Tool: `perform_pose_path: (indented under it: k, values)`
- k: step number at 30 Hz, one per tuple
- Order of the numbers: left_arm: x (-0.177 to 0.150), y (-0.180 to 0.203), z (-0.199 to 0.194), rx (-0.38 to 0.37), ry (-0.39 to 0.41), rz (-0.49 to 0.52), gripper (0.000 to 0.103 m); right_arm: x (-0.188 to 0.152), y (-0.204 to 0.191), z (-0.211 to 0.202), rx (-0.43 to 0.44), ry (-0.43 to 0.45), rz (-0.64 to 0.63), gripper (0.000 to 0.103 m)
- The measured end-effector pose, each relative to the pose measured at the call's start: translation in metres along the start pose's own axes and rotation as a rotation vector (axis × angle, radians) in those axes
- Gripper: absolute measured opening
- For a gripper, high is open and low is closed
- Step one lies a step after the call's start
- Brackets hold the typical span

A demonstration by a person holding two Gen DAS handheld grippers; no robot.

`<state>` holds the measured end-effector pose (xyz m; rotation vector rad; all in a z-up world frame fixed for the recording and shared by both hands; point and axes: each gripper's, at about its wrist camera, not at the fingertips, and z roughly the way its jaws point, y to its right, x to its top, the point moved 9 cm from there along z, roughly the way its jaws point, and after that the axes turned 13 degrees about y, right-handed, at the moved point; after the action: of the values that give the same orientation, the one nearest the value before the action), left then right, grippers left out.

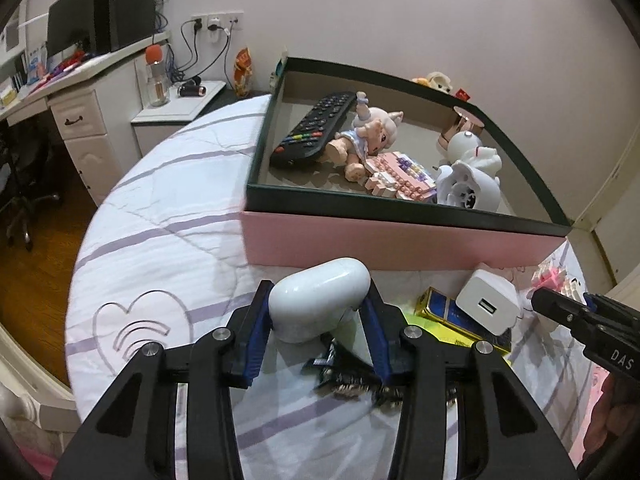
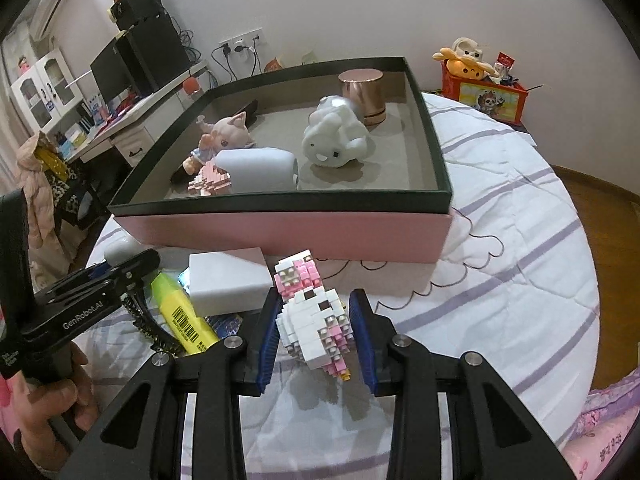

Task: Organize rigid objects
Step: 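Grasp the white earbud case with the left tool while the right tool grasps the pink-white block figure, then carry the earbud case and block figure into the box and open both tools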

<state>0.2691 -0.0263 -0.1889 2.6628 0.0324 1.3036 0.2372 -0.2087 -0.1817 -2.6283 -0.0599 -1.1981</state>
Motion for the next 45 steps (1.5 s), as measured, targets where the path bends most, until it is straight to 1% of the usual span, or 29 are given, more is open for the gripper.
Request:
perform_pose_path:
  k: [6, 11, 18, 22, 29, 34, 37, 45]
  values:
    - [0.018, -0.003, -0.027, -0.012, 0.044, 0.004, 0.043, 0.011, -0.006, -0.016, 0.003, 0.034, -0.003, 0.034]
    - [0.047, 0.000, -0.045, -0.032, 0.091, 0.022, 0.043, 0.032, -0.018, -0.030, 0.022, 0.078, -0.018, 0.034]
    - [0.084, 0.016, -0.043, -0.076, 0.124, 0.051, 0.043, 0.071, -0.027, -0.038, 0.021, 0.144, -0.053, 0.034]
    - [0.104, 0.025, -0.039, -0.088, 0.144, 0.065, 0.043, 0.093, -0.023, -0.040, 0.009, 0.174, -0.061, 0.034]
    - [0.138, 0.043, -0.043, -0.106, 0.176, 0.097, 0.043, 0.129, -0.024, -0.047, 0.001, 0.211, -0.080, 0.034]
    - [0.144, 0.056, -0.037, -0.105, 0.164, 0.125, 0.043, 0.136, -0.025, -0.035, -0.001, 0.191, -0.090, 0.034]
    - [0.142, 0.061, -0.029, -0.102, 0.148, 0.133, 0.043, 0.132, -0.024, -0.023, 0.000, 0.167, -0.087, 0.034]
    - [0.131, 0.054, 0.000, -0.074, 0.097, 0.133, 0.043, 0.114, -0.005, 0.018, -0.023, 0.071, -0.067, 0.034]
